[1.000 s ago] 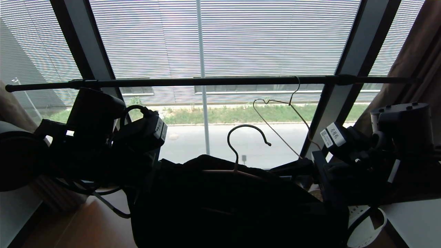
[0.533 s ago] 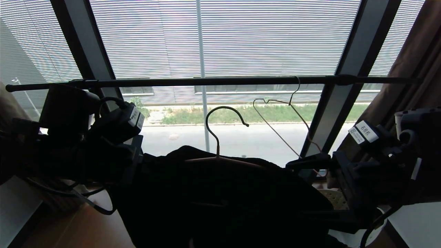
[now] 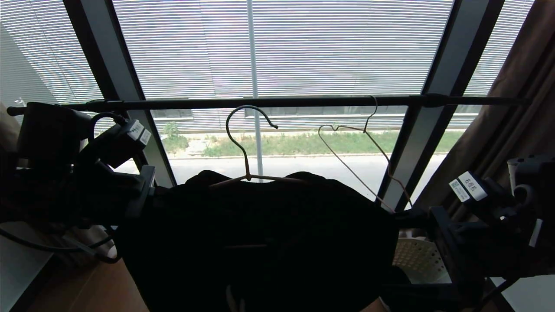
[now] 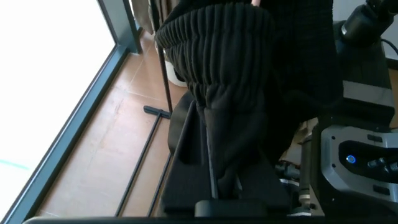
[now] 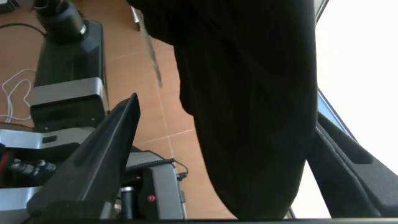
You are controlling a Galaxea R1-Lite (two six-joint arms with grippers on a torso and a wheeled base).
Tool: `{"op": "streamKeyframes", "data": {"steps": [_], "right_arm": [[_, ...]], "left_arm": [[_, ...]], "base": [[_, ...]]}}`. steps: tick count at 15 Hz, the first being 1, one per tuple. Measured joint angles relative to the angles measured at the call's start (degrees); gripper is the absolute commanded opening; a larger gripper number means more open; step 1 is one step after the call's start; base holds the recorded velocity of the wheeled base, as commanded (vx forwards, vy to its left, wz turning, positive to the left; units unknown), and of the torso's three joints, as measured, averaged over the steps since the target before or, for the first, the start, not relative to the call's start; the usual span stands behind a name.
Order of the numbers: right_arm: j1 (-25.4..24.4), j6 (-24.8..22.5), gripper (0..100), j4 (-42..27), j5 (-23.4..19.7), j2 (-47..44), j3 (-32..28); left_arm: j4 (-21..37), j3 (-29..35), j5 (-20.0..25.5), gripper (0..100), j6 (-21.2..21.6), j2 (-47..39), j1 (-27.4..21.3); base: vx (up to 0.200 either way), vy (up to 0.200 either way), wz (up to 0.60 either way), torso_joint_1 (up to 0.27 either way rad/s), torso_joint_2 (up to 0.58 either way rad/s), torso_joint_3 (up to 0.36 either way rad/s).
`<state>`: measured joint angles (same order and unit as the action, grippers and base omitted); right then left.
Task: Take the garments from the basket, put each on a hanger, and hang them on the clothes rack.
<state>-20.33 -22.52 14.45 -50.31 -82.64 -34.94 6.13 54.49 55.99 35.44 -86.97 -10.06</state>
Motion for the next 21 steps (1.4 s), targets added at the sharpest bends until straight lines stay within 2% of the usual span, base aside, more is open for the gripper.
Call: {"op": "streamKeyframes", "data": {"steps": [5, 7, 10, 11, 14, 21], "right_arm": [[2.01, -0.06, 100, 12.90, 0.15, -5.67, 6.06], [2.61, 0.07, 100, 14.90, 0.26, -8.34, 6.96], [3.28, 0.22, 100, 15.90, 0.26, -11.82, 6.72], [3.39, 0.21, 0, 16.53, 0.26, -12.70, 6.69], [4.33, 0.29, 0, 17.10, 0.37, -14.08, 6.61], [10.75, 0.33, 0, 17.43, -0.11, -13.34, 5.95]], "left_arm": [[-2.36, -0.06, 0.28, 0, -5.17, 0.67, 1.05], [-4.66, -0.33, 0.85, 0, -8.29, 0.83, 0.94], [-5.45, -0.74, 2.17, 0, -10.78, 1.35, 0.78], [-5.45, -0.77, 2.19, 0, -11.24, 1.55, 0.85], [-5.47, -0.78, 2.19, 0, -13.30, 2.79, 1.00], [-5.69, -0.96, 2.22, 0, -13.58, 4.85, 3.32]], "base": [[0.000, 0.000, 0.00, 0.000, 0.00, 0.000], [0.000, 0.000, 0.00, 0.000, 0.00, 0.000], [0.000, 0.000, 0.00, 0.000, 0.00, 0.000], [0.000, 0.000, 0.00, 0.000, 0.00, 0.000], [0.000, 0.000, 0.00, 0.000, 0.00, 0.000], [0.000, 0.000, 0.00, 0.000, 0.00, 0.000]]}}
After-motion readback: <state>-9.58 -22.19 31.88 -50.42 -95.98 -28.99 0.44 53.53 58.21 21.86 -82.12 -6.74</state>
